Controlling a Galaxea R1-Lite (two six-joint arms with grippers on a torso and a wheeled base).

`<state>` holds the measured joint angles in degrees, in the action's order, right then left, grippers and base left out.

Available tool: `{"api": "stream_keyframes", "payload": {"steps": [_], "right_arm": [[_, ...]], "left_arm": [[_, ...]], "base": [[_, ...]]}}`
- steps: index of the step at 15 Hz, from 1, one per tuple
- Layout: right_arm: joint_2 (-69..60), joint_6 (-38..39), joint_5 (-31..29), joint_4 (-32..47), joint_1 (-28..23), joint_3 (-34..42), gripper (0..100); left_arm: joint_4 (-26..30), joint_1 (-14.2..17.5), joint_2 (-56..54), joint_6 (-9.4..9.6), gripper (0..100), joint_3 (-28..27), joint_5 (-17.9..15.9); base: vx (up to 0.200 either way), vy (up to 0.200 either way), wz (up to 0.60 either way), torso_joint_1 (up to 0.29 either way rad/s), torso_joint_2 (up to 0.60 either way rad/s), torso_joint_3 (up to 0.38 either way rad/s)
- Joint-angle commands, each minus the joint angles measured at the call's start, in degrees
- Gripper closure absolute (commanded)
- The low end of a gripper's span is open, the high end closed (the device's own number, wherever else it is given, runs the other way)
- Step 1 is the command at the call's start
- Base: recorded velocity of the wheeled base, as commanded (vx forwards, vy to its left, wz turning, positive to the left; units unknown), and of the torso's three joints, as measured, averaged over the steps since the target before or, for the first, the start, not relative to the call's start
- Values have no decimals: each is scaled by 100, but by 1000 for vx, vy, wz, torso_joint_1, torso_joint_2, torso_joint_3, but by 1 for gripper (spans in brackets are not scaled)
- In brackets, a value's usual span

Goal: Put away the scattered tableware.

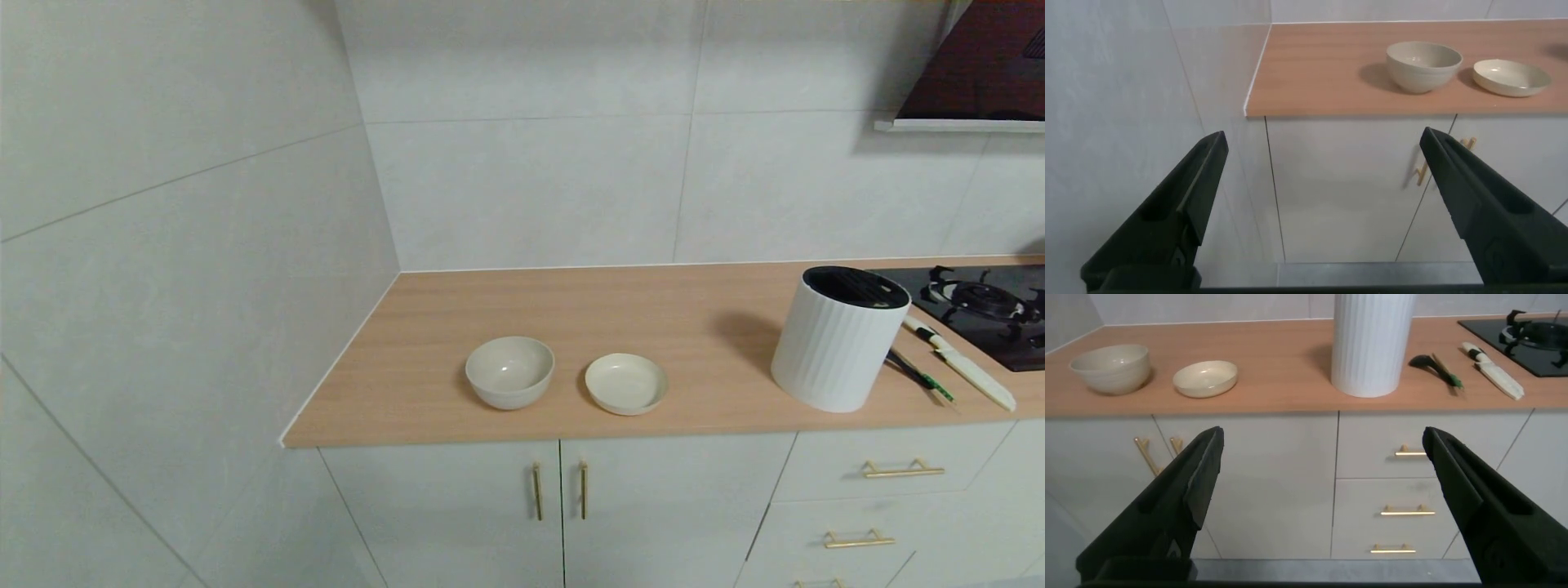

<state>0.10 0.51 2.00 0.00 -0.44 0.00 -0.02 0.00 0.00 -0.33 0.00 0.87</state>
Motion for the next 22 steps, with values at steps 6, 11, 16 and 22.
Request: {"api": "stream_keyframes", "payload": {"steps": [6,11,16,22], "right_arm": [[-1,2,2,0,0,0,0],[-1,2,2,0,0,0,0],[-1,-7,2,0,0,0,0],[-1,-7,2,0,0,0,0]], "left_arm": [[2,0,0,-2,0,0,1],[2,0,0,-2,0,0,1],[-6,0,0,-2,0,0,1],[2,0,0,-2,0,0,1]], "base": [[0,0,0,0,0,0],[0,0,0,-154,341,183],[0,0,0,-244,539,297],[0,0,0,-233,530,300]]}}
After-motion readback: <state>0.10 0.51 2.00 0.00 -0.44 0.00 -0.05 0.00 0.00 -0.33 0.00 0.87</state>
